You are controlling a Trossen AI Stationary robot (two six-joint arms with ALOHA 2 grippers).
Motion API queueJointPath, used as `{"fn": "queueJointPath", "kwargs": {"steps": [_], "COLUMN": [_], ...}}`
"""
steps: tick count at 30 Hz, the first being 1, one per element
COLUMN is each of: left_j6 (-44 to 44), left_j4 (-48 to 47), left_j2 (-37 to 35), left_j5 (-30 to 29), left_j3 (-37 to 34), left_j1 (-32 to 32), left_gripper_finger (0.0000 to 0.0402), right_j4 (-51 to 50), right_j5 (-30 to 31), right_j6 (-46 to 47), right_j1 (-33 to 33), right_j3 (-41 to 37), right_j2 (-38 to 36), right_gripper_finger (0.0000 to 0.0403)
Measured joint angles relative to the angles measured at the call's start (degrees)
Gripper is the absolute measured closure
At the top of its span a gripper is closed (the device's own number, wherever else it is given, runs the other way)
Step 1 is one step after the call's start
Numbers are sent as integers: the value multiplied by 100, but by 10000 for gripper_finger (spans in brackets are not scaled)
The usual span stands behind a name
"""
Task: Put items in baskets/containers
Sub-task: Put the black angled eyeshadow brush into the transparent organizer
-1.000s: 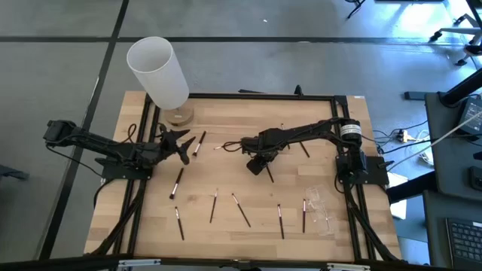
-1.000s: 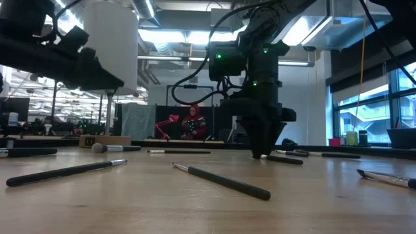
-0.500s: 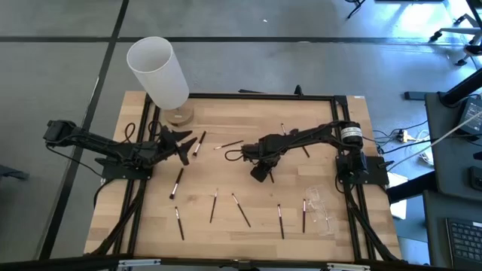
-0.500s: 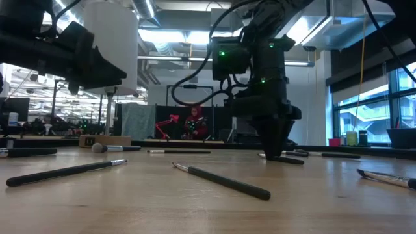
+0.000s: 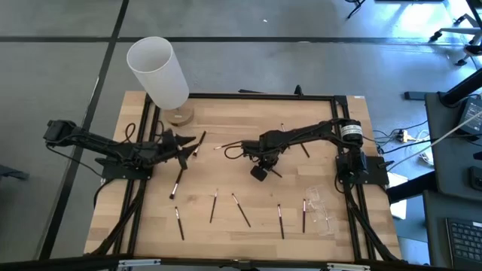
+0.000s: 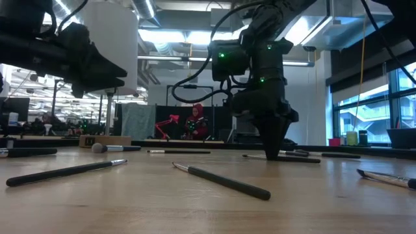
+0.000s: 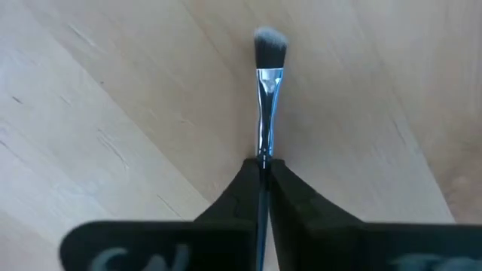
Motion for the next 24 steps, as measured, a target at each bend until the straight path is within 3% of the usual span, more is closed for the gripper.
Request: {"fn": "queueJointPath", "kwargs": {"steps": [5,12,18,24], "left_j6": [94,629,1204,1876], "left_j4": [-21,-56,-51,-51], "left_j2": [0,0,-2,-2], "left_j5": [439,409,42,-532], "left_j3": [0,0,0,0], "left_j1": [-15,-10,97,306], "left_gripper_finger": [222,222,222,222], "right_j4": [147,57,1,9], "right_j5": [238,1751,3166,3671], "right_j6": [86,414,1047,1366], "right_j1": [84,502,1395,2725], "right_j3": [16,-226,-1281,-2669], "right_j2": [-386,-1949,-3771,-5388], "right_gripper_finger": [375,383,373,378]}}
